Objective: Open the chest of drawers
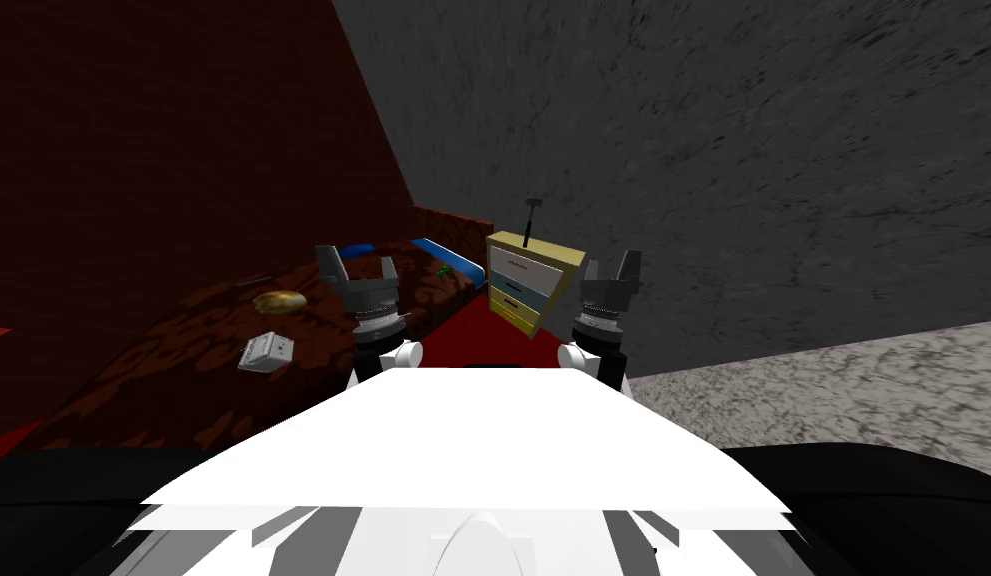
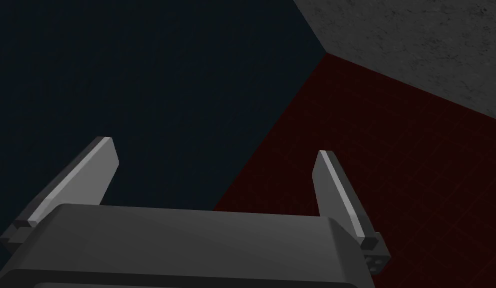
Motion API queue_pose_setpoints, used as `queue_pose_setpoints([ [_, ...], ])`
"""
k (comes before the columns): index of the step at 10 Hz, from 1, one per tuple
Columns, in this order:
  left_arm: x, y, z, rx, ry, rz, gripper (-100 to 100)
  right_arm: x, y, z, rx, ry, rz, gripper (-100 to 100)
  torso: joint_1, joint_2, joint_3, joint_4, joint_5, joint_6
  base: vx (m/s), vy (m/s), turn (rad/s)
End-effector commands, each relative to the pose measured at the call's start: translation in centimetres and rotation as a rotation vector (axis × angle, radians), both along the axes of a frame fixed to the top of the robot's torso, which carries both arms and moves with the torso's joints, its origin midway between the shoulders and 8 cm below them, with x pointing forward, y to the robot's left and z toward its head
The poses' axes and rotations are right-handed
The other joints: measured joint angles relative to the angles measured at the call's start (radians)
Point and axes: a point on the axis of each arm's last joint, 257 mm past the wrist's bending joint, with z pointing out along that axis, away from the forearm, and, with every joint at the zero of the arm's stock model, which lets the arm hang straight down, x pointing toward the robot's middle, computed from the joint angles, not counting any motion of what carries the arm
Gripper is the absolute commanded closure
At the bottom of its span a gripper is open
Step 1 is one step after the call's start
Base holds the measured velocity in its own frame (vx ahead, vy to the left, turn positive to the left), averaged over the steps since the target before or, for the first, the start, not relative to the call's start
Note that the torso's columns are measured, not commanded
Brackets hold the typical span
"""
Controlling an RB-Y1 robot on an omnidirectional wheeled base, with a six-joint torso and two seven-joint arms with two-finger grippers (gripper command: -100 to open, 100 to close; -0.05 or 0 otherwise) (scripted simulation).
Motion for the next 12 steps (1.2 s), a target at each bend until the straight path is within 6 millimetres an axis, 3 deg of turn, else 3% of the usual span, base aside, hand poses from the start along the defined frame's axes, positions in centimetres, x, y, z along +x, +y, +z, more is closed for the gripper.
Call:
queue_pose_setpoints([
  [1, 0.0, 0.0, 0.0, 0.0, 0.0, 0.0, 0, 0.0, 0.0, 0.0, 0.0, 0.0, 0.0, 0, 0.0, 0.04, -0.082, 0.041, 0.0, 0.0, 0.0, 0.0, 0.0],
  [9, 0.0, 0.0, 0.0, 0.0, 0.0, 0.0, 0, 0.0, 0.0, 0.0, 0.0, 0.0, 0.0, 0, 0.0, 0.618, -1.234, 0.617, 0.0, 0.0, 0.0, 0.0, 0.0],
  [10, 0.0, 0.0, 0.0, 0.0, 0.0, 0.0, 0, 0.5, 0.3, -0.5, -0.03, 0.029, 0.007, -100, 0.0, 0.691, -1.382, 0.691, 0.0, 0.0, 0.006, 0.004, 0.076],
  [12, 0.0, 0.0, 0.0, 0.0, 0.0, 0.0, 0, 1.7, 0.6, -1.8, -0.084, 0.094, 0.012, -100, 0.0, 0.734, -1.471, 0.734, 0.0, 0.0, 0.001, 0.007, 0.129],
])
